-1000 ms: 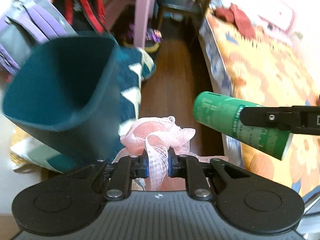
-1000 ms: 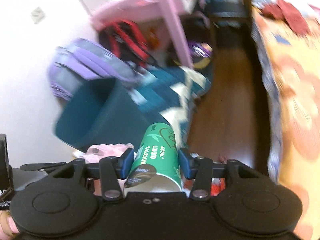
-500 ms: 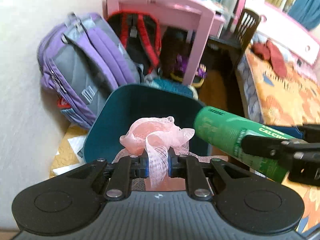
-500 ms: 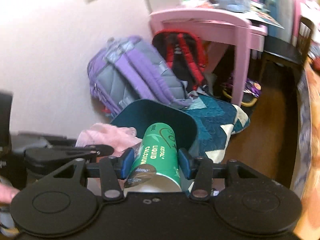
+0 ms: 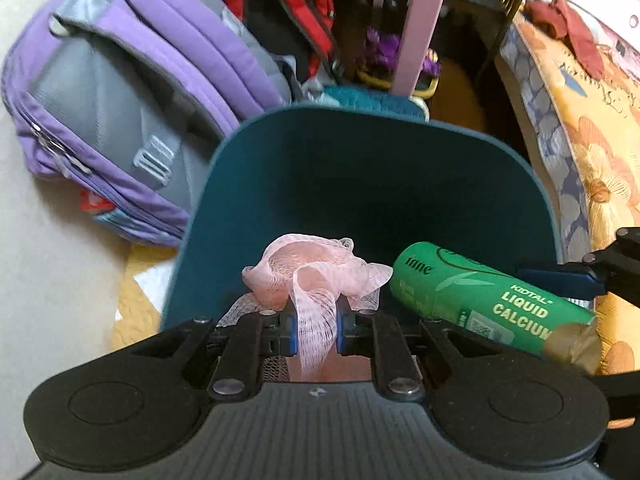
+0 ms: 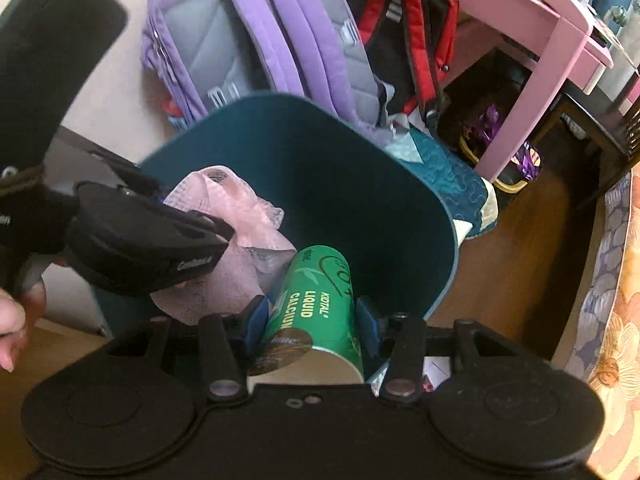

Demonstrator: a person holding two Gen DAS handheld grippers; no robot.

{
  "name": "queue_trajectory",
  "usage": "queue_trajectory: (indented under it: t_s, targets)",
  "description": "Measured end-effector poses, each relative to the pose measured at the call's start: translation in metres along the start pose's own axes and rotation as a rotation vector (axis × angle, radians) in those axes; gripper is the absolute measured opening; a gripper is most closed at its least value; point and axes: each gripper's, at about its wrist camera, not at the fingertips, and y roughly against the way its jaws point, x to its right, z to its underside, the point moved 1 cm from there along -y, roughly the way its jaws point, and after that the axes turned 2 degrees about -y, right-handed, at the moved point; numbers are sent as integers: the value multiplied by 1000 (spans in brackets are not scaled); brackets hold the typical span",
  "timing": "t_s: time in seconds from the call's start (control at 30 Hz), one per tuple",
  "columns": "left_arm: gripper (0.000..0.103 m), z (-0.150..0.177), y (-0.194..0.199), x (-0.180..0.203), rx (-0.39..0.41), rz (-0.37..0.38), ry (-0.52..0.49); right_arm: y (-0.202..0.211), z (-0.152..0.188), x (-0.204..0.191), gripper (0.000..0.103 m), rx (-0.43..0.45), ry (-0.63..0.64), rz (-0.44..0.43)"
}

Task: Collect trash
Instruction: 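Carry pink mesh bag and green can up over the green wastebasket, then open left tool dropping mesh bag while right tool releases green can into basket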

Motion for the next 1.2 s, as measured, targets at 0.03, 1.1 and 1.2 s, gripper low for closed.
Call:
queue_trajectory:
  t_s: [0.03,1.1,1.2]
  targets:
    - [16,-1,-5,-1,-14,8,-1,-3,0,-1,47,-5,6,4]
    - [56,14,41,-4,43,29,62,69,17,17,60,73,-45,-57]
    - [56,18,63,2,81,17,56,89,23,23,60,103,-67,-70]
